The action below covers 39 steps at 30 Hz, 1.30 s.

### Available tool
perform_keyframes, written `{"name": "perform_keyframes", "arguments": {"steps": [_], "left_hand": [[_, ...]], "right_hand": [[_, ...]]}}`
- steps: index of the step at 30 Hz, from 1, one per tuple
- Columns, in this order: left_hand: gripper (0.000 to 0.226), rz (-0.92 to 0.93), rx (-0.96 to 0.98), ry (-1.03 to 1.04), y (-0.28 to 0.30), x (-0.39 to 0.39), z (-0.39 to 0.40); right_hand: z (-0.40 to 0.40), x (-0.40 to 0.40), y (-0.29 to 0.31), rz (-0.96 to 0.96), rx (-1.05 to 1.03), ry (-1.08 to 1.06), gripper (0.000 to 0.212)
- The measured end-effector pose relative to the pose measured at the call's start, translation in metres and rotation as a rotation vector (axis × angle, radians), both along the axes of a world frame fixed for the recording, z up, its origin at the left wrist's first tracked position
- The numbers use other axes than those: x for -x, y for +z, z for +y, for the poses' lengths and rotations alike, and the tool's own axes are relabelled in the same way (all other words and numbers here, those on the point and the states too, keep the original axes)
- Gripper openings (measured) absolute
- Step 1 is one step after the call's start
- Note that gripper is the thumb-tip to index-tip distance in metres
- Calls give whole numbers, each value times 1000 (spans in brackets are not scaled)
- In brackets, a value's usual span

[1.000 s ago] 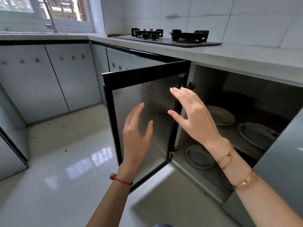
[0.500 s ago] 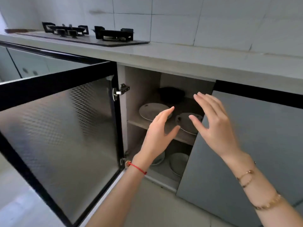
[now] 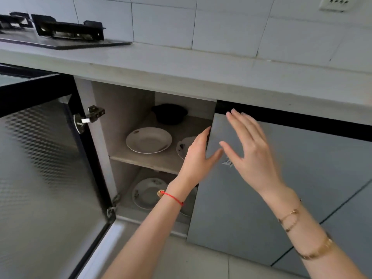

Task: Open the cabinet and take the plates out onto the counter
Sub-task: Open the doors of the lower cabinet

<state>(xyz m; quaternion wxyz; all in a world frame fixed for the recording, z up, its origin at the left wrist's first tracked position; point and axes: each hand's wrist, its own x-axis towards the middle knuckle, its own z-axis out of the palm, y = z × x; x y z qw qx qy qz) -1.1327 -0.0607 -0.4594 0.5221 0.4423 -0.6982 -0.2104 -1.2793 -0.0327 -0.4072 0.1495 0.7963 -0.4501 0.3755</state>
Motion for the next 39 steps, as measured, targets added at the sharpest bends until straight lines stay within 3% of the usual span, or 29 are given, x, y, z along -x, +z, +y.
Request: {"name": "perform_keyframes", "arguments": {"steps": [13,21,27,39], "left_hand": [[43,36,58,-21,-3,-15,78],[33,41,86,-81,-4,-19,132],[35,41,105,-133,-8,-14,166],[33,41,129,-423,-4,16,215]], "right_hand": [[64,0,-5,-22,94,3,57],[117,9,-14,-137,318,-23,49],[148,19,-13,-85,293,-68,53],[225,61,-20,-145,296,-82,56]]}}
